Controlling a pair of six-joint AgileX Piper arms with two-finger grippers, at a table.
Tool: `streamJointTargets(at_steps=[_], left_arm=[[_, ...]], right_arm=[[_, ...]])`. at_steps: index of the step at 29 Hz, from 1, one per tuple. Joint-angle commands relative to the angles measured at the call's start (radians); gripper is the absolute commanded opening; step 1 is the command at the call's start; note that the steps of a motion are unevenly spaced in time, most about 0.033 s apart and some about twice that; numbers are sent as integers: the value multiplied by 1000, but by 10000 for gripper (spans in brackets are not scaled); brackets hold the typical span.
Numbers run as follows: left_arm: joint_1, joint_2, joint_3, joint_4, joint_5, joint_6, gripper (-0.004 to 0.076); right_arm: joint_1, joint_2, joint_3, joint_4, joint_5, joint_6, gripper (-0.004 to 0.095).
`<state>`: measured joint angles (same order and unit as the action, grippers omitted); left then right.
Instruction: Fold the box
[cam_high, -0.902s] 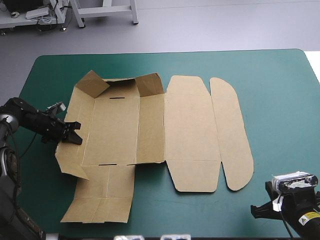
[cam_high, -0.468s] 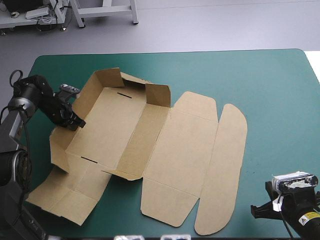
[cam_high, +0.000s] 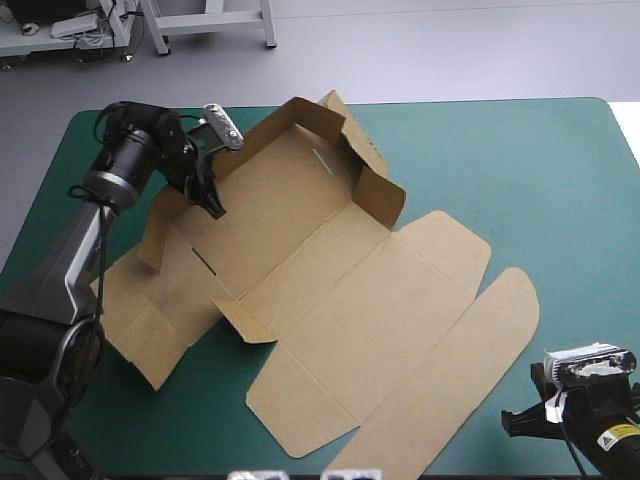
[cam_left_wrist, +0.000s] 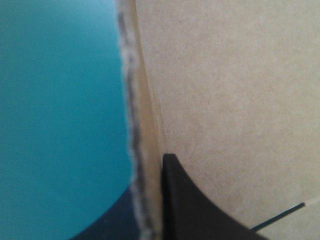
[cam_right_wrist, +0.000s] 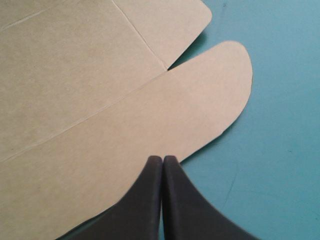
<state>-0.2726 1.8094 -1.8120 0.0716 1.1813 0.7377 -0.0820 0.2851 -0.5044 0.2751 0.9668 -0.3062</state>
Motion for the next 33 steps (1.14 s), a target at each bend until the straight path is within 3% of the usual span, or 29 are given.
streamJointTargets(at_steps=[1, 11, 22, 33], left_arm=[[-91, -62, -55, 113, -101, 16, -9], [-350, -62, -57, 352, -243, 2, -9], [-596, -66, -57, 436, -220, -123, -9], [-639, -69, 27, 631, -329, -309, -9]], right_arm=[[0, 9, -27, 16, -56, -5, -18], [0, 9, -27, 16, -56, -5, -18], [0, 9, -27, 16, -56, -5, -18], [0, 9, -27, 12, -56, -5, -18]])
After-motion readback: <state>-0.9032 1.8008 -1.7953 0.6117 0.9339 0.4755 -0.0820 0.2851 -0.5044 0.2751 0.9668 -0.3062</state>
